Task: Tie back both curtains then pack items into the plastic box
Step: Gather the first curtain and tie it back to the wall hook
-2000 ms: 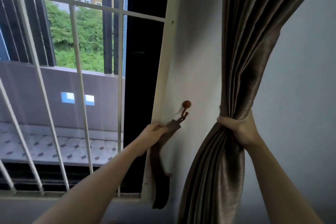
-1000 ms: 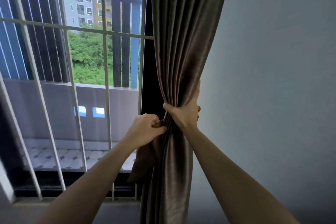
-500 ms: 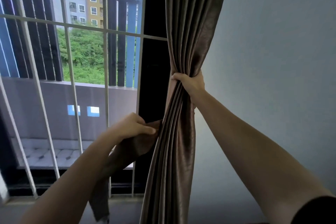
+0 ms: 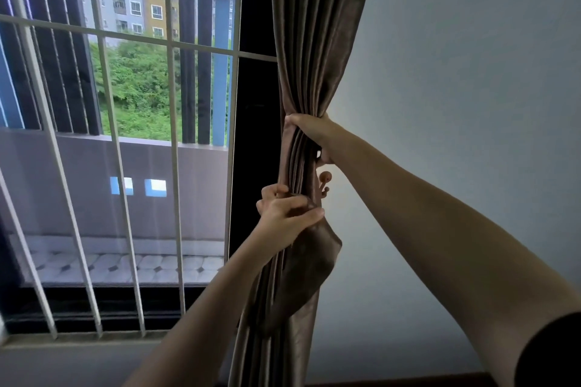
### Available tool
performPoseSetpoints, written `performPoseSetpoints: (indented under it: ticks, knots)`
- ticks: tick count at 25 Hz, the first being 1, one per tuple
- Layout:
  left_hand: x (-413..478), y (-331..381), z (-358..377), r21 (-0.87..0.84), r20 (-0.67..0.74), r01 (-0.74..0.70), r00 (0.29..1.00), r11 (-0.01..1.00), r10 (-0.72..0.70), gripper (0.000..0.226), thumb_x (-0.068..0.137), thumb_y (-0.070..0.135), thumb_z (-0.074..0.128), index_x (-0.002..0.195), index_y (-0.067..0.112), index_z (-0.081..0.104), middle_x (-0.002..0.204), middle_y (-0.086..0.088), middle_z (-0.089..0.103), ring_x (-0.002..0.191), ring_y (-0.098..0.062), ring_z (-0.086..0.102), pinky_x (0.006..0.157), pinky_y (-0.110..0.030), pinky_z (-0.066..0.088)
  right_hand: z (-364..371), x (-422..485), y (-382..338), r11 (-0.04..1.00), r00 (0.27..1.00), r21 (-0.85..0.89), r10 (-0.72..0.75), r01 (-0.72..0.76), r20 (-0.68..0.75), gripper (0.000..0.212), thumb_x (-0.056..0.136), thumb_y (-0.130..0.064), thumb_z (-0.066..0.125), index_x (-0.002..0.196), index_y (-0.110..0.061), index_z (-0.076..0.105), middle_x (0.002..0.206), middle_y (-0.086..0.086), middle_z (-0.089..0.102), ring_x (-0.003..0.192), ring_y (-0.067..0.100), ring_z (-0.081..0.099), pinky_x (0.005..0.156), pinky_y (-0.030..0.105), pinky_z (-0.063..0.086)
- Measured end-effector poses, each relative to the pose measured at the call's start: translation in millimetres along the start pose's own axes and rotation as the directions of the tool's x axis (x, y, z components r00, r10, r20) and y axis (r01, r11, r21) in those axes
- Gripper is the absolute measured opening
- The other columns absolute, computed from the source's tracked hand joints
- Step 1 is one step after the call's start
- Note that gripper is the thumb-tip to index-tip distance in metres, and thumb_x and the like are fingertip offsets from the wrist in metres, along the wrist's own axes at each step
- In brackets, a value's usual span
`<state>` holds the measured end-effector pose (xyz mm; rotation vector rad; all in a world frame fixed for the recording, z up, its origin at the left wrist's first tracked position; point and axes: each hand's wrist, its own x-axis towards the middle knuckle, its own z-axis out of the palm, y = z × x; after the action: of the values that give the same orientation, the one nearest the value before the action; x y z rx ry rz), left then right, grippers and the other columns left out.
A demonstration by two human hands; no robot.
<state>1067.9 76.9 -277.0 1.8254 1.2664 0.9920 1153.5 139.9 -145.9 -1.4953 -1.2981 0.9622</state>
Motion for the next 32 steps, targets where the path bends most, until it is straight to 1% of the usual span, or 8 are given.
performPoseSetpoints:
  ticks: [3,5,9,14,20,25,28,32]
  knots:
    - [12,4,16,0.083,-0.046,-0.037,0.998,0.996,0.041,0.010,0.086,0.039,0.058,0.090,0.031,0.063,0.130,0.006,0.016,0.126,-0.018,0.012,0.111,-0.035,0.015,-2,3,2,1.000,1.000,0.020,0.005,-0.005,0.006,0.069,0.082,-0.036,0.064,0.140,-0.023,0.028,0.130,0.010,0.051,0.117,0.033,0.051,0.096,0.060,0.043]
    - [19,1,20,0.049,-0.106,-0.047,0.993,0.998,0.052,0.016,0.088,0.030,0.048,0.080,0.039,0.059,0.124,0.007,0.018,0.124,-0.020,0.016,0.111,-0.047,0.020,-2,5,4,1.000,1.000,0.027,0.011,-0.012,0.018,0.068,0.083,-0.038,0.062,0.140,-0.023,0.027,0.129,0.010,0.051,0.116,0.033,0.051,0.096,0.060,0.043]
    - [22,-20,34,0.302,-0.372,-0.137,0.894,0.943,0.249,0.013,0.088,0.021,0.058,0.100,0.024,0.063,0.127,-0.004,0.029,0.117,-0.023,0.028,0.097,-0.054,0.037,0,7,5,0.999,0.998,0.031,0.012,-0.014,0.058,0.069,0.083,-0.039,0.062,0.140,-0.023,0.027,0.128,0.009,0.052,0.115,0.032,0.051,0.096,0.058,0.044]
    - [27,-18,50,0.148,-0.587,-0.242,0.759,0.959,0.282,0.051,0.070,0.003,0.075,0.101,0.023,0.040,0.117,-0.017,0.042,0.106,-0.023,0.041,0.083,-0.031,0.049,-3,7,9,1.000,0.999,0.009,-0.017,0.016,0.040,0.069,0.085,-0.040,0.059,0.141,-0.023,0.022,0.122,0.006,0.051,0.112,0.030,0.050,0.096,0.053,0.045]
    - [19,-23,64,0.222,-0.685,-0.294,0.632,0.930,0.363,0.028,0.081,-0.006,0.059,0.089,0.015,0.042,0.115,-0.020,0.042,0.094,-0.023,0.054,0.077,-0.025,0.052,-10,7,13,0.999,0.998,0.010,-0.050,0.049,0.031,0.071,0.083,-0.041,0.060,0.142,-0.022,0.023,0.123,0.006,0.054,0.110,0.029,0.053,0.096,0.051,0.046]
    - [28,-29,38,-0.252,-0.542,-0.137,0.840,0.958,-0.022,0.064,0.074,0.015,0.077,0.123,0.015,0.035,0.128,-0.006,0.033,0.098,-0.012,0.057,0.076,-0.013,0.050,-11,2,15,0.998,0.997,0.015,-0.058,0.057,0.050,0.072,0.084,-0.040,0.059,0.143,-0.023,0.021,0.122,0.005,0.052,0.110,0.028,0.052,0.096,0.050,0.045]
    - [35,-30,34,-0.258,-0.381,0.017,0.917,0.966,-0.117,0.093,0.068,0.036,0.079,0.140,0.017,0.025,0.133,-0.004,0.045,0.114,-0.019,0.052,0.087,-0.023,0.047,-10,-1,15,0.997,0.996,0.021,-0.071,0.070,0.059,0.071,0.085,-0.041,0.059,0.142,-0.022,0.021,0.119,0.004,0.051,0.108,0.027,0.051,0.092,0.047,0.046]
    - [39,-18,40,-0.151,-0.373,0.107,0.914,0.983,-0.157,0.099,0.058,0.055,0.074,0.139,0.020,0.028,0.116,-0.002,0.061,0.100,-0.024,0.062,0.082,-0.034,0.054,-11,-6,15,0.997,0.994,0.028,-0.077,0.075,0.077,0.070,0.086,-0.040,0.058,0.141,-0.021,0.021,0.118,0.004,0.052,0.107,0.026,0.051,0.093,0.048,0.046]
